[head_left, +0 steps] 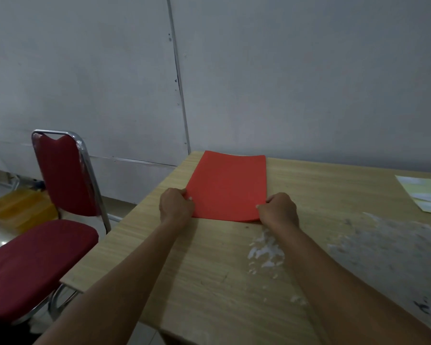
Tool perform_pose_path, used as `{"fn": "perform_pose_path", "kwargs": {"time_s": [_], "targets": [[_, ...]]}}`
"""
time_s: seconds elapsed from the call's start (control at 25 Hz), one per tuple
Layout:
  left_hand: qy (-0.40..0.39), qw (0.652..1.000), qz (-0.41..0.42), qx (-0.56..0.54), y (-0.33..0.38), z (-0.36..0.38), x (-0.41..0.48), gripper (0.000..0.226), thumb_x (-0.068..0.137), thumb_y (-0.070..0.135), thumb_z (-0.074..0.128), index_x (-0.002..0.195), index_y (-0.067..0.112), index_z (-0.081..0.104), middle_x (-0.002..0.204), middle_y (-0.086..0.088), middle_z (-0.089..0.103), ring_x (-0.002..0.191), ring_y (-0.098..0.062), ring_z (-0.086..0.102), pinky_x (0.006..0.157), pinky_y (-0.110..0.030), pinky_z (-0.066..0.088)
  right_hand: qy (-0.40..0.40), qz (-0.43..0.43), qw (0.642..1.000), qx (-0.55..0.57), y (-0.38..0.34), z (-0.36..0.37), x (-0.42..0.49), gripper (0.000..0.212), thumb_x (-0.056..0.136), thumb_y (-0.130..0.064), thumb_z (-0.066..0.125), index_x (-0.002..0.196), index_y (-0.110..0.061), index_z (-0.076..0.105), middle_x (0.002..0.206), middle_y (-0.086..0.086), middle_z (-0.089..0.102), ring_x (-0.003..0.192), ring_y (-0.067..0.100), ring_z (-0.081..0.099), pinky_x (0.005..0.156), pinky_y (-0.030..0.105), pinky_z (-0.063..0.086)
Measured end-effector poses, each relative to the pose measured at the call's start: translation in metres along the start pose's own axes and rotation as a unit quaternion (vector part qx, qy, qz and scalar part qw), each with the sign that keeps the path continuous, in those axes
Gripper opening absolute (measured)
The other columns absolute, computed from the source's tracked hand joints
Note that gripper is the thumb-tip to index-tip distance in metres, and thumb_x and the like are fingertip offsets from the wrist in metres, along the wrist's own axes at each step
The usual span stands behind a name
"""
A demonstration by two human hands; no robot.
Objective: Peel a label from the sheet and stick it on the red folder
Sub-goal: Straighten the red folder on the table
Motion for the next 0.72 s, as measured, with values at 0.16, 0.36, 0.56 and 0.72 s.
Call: {"fn": "perform_pose_path", "kwargs": {"time_s": [0.16, 0.36, 0.56, 0.72], "targets": [[-0.01, 0.999, 0.033, -0.021, 0.017, 0.0, -0.029, 0.041, 0.087, 0.022, 0.066, 0.125, 0.006, 0.064, 0.114, -0.014, 0.072, 0.1, -0.026, 0.068, 0.091, -0.033, 0.051, 0.023, -0.034, 0.999, -0.017, 0.028, -0.032, -0.013, 0.027, 0.085, -0.031, 0.073, 0.108, -0.017, 0.067, 0.105, 0.005, 0.07, 0.096, 0.028, 0.067, 0.083, 0.038, 0.055], [-0.032, 0.995, 0.082, -0.036, 0.044, 0.0, -0.082, 0.041, 0.084, 0.027, 0.07, 0.12, 0.008, 0.068, 0.108, -0.012, 0.074, 0.098, -0.023, 0.069, 0.087, -0.028, 0.052, 0.036, -0.04, 0.998, -0.014, 0.076, -0.078, -0.034, 0.029, 0.081, -0.033, 0.077, 0.105, -0.018, 0.067, 0.104, 0.004, 0.071, 0.095, 0.025, 0.066, 0.079, 0.033, 0.051], [-0.053, 0.992, 0.097, -0.061, 0.059, -0.007, -0.14, 0.041, 0.078, 0.03, 0.076, 0.114, 0.012, 0.073, 0.104, -0.006, 0.076, 0.09, -0.013, 0.069, 0.078, -0.019, 0.046, 0.048, -0.051, 0.997, -0.011, 0.124, -0.12, -0.073, 0.026, 0.082, -0.031, 0.079, 0.099, -0.018, 0.064, 0.088, -0.002, 0.067, 0.078, 0.017, 0.062, 0.067, 0.029, 0.046], [-0.069, 0.988, 0.12, -0.072, 0.064, -0.012, -0.178, 0.04, 0.075, 0.034, 0.079, 0.112, 0.018, 0.074, 0.102, 0.005, 0.074, 0.078, 0.003, 0.059, 0.068, -0.007, 0.04, 0.068, -0.054, 0.996, -0.019, 0.154, -0.148, -0.103, 0.027, 0.078, -0.033, 0.083, 0.088, -0.025, 0.059, 0.075, -0.014, 0.06, 0.071, 0.01, 0.06, 0.063, 0.027, 0.044]]}}
Point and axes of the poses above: each hand's wrist, its own x-axis towards the middle knuckle, its own z-axis out of the palm, y = z × x, the point moved 8 cm from there along x, towards the middle knuckle
